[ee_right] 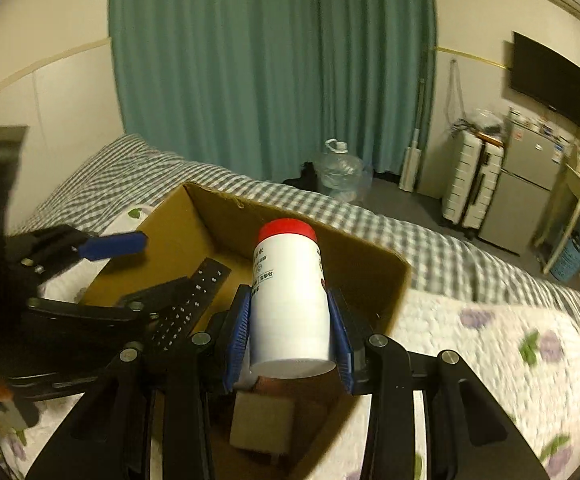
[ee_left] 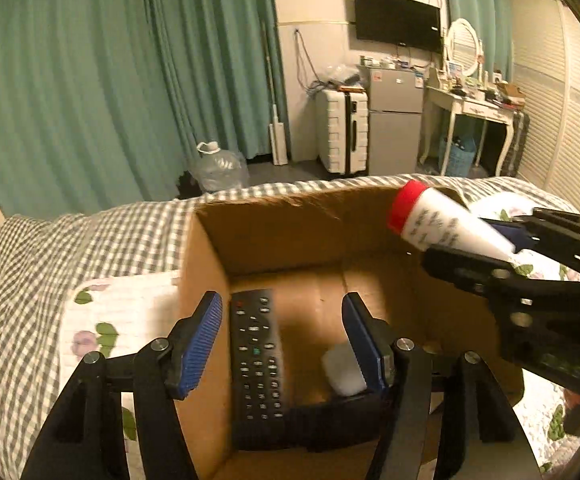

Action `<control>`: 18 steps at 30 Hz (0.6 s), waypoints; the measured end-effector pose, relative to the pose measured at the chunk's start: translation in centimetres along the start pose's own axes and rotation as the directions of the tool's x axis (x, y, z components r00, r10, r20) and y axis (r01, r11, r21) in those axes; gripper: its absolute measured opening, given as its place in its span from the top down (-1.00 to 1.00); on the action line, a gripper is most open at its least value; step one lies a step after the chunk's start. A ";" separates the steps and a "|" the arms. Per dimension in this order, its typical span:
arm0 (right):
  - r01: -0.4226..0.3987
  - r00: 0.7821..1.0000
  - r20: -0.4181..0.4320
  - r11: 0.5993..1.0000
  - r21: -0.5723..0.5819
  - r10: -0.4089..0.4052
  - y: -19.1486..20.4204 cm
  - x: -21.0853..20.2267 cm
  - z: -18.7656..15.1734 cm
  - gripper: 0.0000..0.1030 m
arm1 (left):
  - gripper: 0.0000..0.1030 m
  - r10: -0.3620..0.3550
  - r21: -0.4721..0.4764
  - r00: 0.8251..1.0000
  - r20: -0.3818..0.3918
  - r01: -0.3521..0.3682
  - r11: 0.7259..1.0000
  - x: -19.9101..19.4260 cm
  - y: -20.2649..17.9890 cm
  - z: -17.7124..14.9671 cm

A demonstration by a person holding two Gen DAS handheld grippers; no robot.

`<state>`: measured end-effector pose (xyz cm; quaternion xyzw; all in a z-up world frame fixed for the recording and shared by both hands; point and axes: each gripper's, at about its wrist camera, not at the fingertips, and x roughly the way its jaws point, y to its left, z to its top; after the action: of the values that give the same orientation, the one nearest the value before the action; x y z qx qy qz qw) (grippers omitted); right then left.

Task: Organize rigid objects
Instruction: 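Carry the earbud case and bottle into the box and open both grippers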

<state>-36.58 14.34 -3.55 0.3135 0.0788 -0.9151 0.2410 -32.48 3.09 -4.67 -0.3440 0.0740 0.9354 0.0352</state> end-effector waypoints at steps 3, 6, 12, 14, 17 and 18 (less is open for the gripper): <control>-0.024 1.000 -0.014 1.000 -0.019 0.024 -0.1 2.0 0.3 0.29 | -0.27 0.011 0.005 1.000 -0.003 -0.011 1.000 0.3 0.4 -0.1; -0.035 0.999 -0.017 0.999 -0.032 0.035 -0.1 3.0 0.1 0.28 | -0.27 0.020 0.000 1.000 -0.013 -0.020 1.000 1.1 0.8 -0.4; -0.008 1.000 0.018 1.000 0.006 0.008 -0.7 1.2 0.0 -0.24 | -0.29 0.018 -0.019 1.000 -0.024 -0.018 1.000 0.8 1.1 -1.0; 0.016 0.999 0.038 1.000 0.000 -0.016 -0.6 -0.2 0.5 -0.24 | -0.29 0.032 -0.017 0.999 -0.017 -0.032 0.999 -0.3 1.0 -1.0; 0.040 0.998 0.057 0.999 -0.015 -0.039 -0.1 -3.4 0.8 -0.34 | -0.30 0.041 -0.012 0.999 0.017 -0.041 0.999 -3.2 0.9 -0.7; 0.052 0.997 0.064 0.998 -0.026 -0.050 0.2 -4.5 0.9 -0.43 | -0.30 0.043 -0.013 0.999 0.027 -0.042 0.999 -4.2 0.9 -0.6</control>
<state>-33.85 15.65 -0.08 0.2790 0.0917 -0.9292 0.2243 -28.99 2.00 -2.23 -0.3297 0.0752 0.9410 0.0143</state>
